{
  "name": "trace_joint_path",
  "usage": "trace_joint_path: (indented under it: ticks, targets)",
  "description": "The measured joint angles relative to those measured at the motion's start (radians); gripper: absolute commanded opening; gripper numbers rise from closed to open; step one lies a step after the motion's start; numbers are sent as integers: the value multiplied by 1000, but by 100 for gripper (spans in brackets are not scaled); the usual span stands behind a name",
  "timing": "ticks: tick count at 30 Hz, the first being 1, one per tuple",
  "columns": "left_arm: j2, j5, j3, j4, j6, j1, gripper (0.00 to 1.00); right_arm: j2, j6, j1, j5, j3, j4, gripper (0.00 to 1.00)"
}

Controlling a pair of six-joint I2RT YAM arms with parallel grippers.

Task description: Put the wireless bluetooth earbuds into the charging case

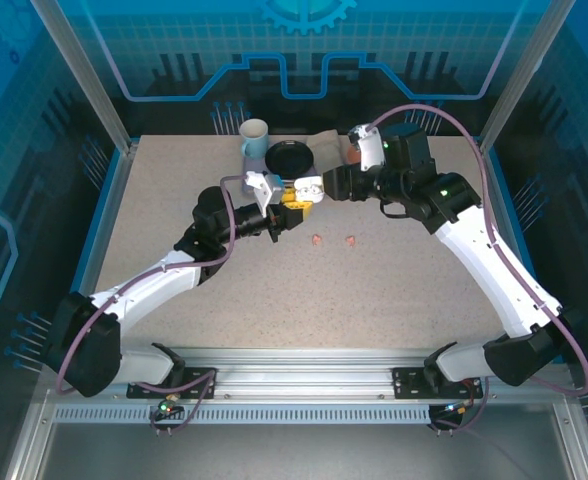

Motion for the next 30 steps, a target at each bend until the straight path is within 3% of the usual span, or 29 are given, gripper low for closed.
trace_joint_path:
  ticks: [13,30]
  targets:
    - [15,-2,0,-1,0,0,0,32,-17,0,-101,0,-9,59]
    - [22,-3,0,6,-2,2,0,-16,30,-78,-107,-33,9,65]
